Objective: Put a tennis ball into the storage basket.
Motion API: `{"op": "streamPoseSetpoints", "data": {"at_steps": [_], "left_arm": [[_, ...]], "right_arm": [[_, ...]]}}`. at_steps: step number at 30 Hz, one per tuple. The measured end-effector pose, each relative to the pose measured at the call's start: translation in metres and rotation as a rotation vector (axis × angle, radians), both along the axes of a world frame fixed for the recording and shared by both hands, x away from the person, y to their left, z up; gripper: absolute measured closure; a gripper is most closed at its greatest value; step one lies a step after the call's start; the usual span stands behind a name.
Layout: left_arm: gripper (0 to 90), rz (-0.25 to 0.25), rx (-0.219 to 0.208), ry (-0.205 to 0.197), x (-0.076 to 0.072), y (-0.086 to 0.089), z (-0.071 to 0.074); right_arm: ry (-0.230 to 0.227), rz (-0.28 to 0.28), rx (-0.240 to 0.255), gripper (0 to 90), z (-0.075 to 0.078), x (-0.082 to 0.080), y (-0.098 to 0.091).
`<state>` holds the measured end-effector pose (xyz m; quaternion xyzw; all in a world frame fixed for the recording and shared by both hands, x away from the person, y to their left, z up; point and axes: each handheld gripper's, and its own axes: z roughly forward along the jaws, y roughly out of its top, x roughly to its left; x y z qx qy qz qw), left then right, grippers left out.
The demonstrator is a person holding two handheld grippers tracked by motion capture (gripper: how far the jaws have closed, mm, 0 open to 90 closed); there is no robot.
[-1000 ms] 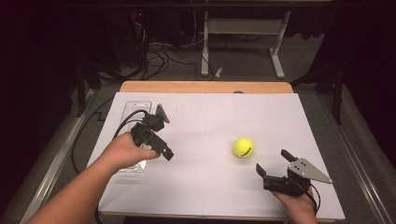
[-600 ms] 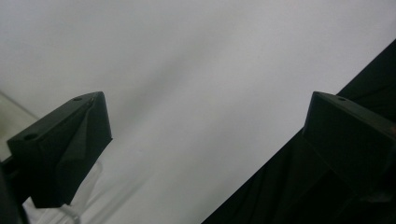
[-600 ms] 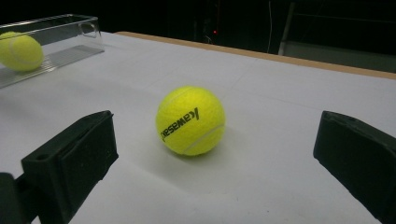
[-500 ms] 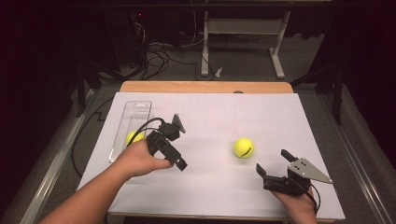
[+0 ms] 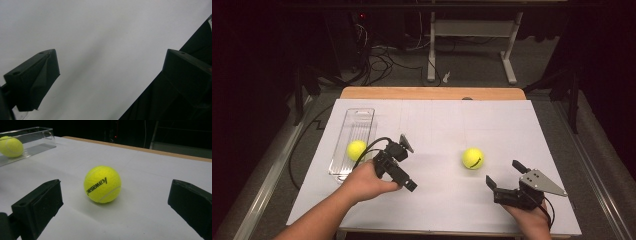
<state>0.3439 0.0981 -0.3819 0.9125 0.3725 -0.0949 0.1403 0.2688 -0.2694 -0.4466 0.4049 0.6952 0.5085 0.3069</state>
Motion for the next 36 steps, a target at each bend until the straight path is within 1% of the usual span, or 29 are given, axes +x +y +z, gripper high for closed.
{"op": "streamPoseSetpoints", "data": {"at_steps": [1,3,5,6,9,10,11,12,13,14,16,18,19,21,23,24,26,27,28,30,32,36], "left_arm": [[2.2,-0.009,0.006,0.002,-0.003,0.0,-0.005],[2.2,-0.014,-0.011,0.004,-0.008,0.001,-0.009],[1.4,-0.015,-0.027,-0.013,-0.015,0.004,-0.014],[1.4,-0.019,-0.028,-0.018,-0.018,0.005,-0.016],[1.5,-0.007,-0.059,-0.036,-0.024,0.01,-0.022],[1.5,0.001,-0.075,-0.037,-0.026,0.011,-0.026],[1.6,-0.001,-0.074,-0.038,-0.027,0.012,-0.028],[1.6,0.001,-0.068,-0.051,-0.028,0.013,-0.031],[1.6,0.01,-0.072,-0.058,-0.029,0.014,-0.035],[1.6,0.016,-0.079,-0.056,-0.029,0.015,-0.037],[2.0,0.038,-0.094,-0.076,-0.029,0.018,-0.041],[3.6,0.04,-0.071,-0.091,-0.03,0.017,-0.045],[3.7,0.032,-0.079,-0.093,-0.031,0.016,-0.047],[3.0,0.043,-0.123,-0.09,-0.03,0.016,-0.049],[3.0,0.046,-0.111,-0.104,-0.029,0.015,-0.049],[2.8,0.042,-0.11,-0.104,-0.028,0.016,-0.049],[2.4,0.064,-0.154,-0.101,-0.027,0.02,-0.048],[2.4,0.064,-0.161,-0.105,-0.027,0.021,-0.048],[2.3,0.064,-0.161,-0.108,-0.028,0.022,-0.048],[2.3,0.064,-0.176,-0.092,-0.028,0.024,-0.05],[2.3,0.064,-0.172,-0.095,-0.027,0.025,-0.05],[2.3,0.07,-0.184,-0.099,-0.026,0.026,-0.051]], "right_arm": [[0.001,0.0,0.001,0.3,0.0,0.0,0.0],[0.001,-0.001,0.002,0.3,0.0,0.0,0.0],[-0.003,0.002,0.001,0.3,0.0,0.0,0.0],[-0.003,0.002,0.001,0.3,0.0,0.0,0.0],[0.0,0.003,-0.001,0.3,0.0,0.0,0.001],[0.0,0.004,-0.002,0.3,0.0,0.0,0.001],[-0.001,0.004,-0.002,0.3,0.0,0.0,0.001],[-0.001,0.005,-0.003,0.3,0.0,0.0,0.002],[0.0,0.004,-0.004,0.3,0.0,0.0,0.002],[0.001,0.004,-0.004,0.3,0.0,0.0,0.002],[0.002,0.005,-0.005,0.3,0.0,-0.001,0.003],[0.0,0.007,-0.006,0.3,-0.001,0.0,0.003],[0.004,0.006,-0.005,0.3,-0.001,-0.001,0.004],[0.003,0.008,-0.003,0.3,-0.001,-0.001,0.004],[0.005,0.008,-0.003,0.3,-0.001,-0.001,0.004],[0.006,0.008,-0.002,0.3,-0.001,-0.001,0.004],[0.005,0.011,-0.006,0.3,-0.001,-0.001,0.005],[0.004,0.011,-0.008,0.3,-0.001,0.0,0.006],[0.005,0.012,-0.009,0.3,-0.002,0.0,0.006],[0.007,0.014,-0.015,0.3,-0.002,0.0,0.008],[0.006,0.016,-0.022,0.3,-0.002,0.0,0.01],[0.009,0.02,-0.022,0.3,-0.002,0.001,0.015]]}}
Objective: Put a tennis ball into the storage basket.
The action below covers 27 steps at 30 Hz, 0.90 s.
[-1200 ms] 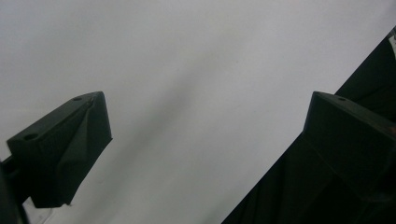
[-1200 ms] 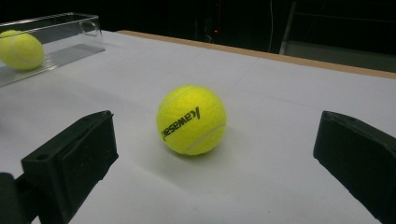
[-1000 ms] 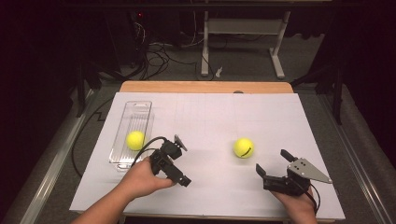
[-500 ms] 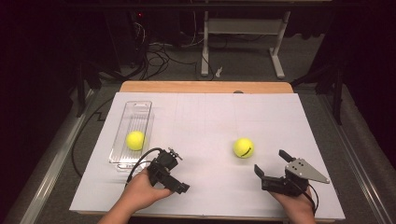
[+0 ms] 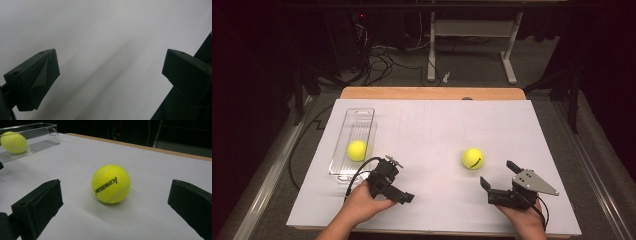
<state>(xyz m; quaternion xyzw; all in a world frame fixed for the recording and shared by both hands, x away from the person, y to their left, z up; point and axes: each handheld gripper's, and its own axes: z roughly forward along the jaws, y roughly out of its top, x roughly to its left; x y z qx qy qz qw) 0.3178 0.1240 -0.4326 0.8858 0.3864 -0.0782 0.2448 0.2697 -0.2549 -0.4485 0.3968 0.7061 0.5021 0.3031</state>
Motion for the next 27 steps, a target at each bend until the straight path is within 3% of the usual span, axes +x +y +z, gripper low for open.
{"op": "streamPoseSetpoints", "data": {"at_steps": [10,18,27], "left_arm": [[2.3,0.001,-0.011,-0.001,-0.001,0.001,0.002],[2.3,-0.029,-0.017,-0.005,-0.002,0.001,0.003],[1.9,-0.035,-0.026,-0.001,0.0,-0.001,0.001]], "right_arm": [[0.035,0.017,-0.04,0.3,0.01,0.018,0.02],[0.048,0.013,-0.073,0.3,0.019,0.037,0.034],[0.141,-0.015,-0.091,0.3,0.011,0.064,0.044]]}}
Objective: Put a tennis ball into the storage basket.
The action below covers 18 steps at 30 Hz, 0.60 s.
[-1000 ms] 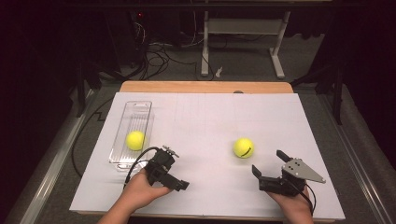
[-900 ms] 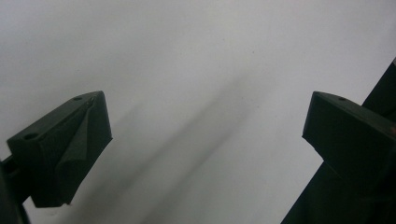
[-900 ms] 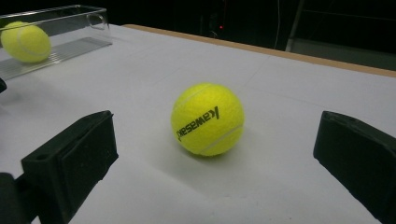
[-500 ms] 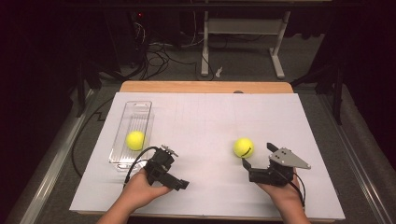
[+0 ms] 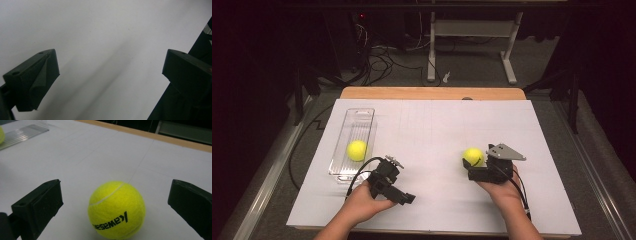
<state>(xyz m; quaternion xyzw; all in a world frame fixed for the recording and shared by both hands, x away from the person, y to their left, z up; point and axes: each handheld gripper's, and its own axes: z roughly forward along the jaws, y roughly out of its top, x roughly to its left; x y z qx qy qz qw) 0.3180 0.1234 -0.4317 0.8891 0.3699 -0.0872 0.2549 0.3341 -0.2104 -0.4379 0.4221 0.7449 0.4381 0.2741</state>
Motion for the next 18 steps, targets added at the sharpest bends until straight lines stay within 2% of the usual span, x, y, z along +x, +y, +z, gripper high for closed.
{"op": "streamPoseSetpoints", "data": {"at_steps": [4,9,18], "left_arm": [[1.9,-0.002,-0.011,-0.009,0.0,0.0,0.002],[1.9,0.0,-0.002,-0.025,-0.003,0.0,0.004],[1.9,0.004,-0.002,-0.03,-0.005,0.001,0.005]], "right_arm": [[0.052,-0.004,-0.019,0.5,-0.007,0.011,0.003],[0.11,-0.014,-0.052,5.0,-0.014,0.018,0.005],[0.179,-0.023,-0.048,15.7,-0.019,0.021,0.004]]}}
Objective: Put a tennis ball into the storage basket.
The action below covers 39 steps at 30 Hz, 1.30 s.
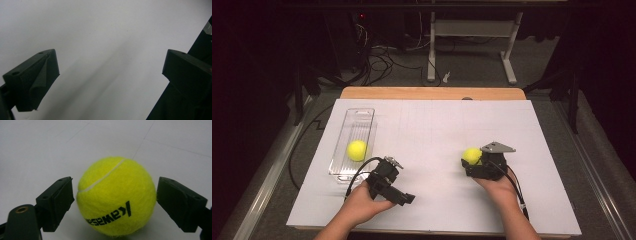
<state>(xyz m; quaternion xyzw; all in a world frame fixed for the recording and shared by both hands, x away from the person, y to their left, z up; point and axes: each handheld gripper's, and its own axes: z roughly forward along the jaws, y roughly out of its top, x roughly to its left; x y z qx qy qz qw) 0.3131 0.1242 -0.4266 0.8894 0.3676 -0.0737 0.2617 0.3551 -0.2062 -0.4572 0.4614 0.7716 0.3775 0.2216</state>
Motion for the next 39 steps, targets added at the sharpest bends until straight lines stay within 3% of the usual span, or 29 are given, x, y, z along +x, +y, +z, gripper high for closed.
{"op": "streamPoseSetpoints", "data": {"at_steps": [4,7,14,17,21,25,39], "left_arm": [[1.9,0.0,0.0,0.0,-0.001,0.0,0.0],[1.9,-0.004,-0.002,0.0,0.0,-0.001,0.0],[1.9,-0.006,-0.001,-0.002,0.0,0.0,0.0],[1.9,-0.008,0.019,-0.002,0.0,-0.002,-0.002],[2.0,-0.006,0.015,-0.003,0.0,-0.002,-0.001],[2.0,-0.001,0.019,-0.007,0.0,-0.002,-0.002],[2.2,-0.005,0.021,-0.01,0.0,-0.003,-0.002]], "right_arm": [[0.035,0.008,-0.006,19.4,-0.004,0.002,0.001],[0.034,0.002,-0.014,26.1,-0.005,0.002,0.001],[0.048,0.003,0.001,27.0,-0.004,0.003,-0.001],[0.039,-0.002,0.022,27.1,-0.002,0.002,-0.003],[0.005,0.003,0.05,27.2,0.005,-0.002,-0.004],[-0.019,0.008,0.113,27.3,0.011,-0.008,-0.005],[-0.086,0.064,0.161,27.3,0.02,-0.019,0.012]]}}
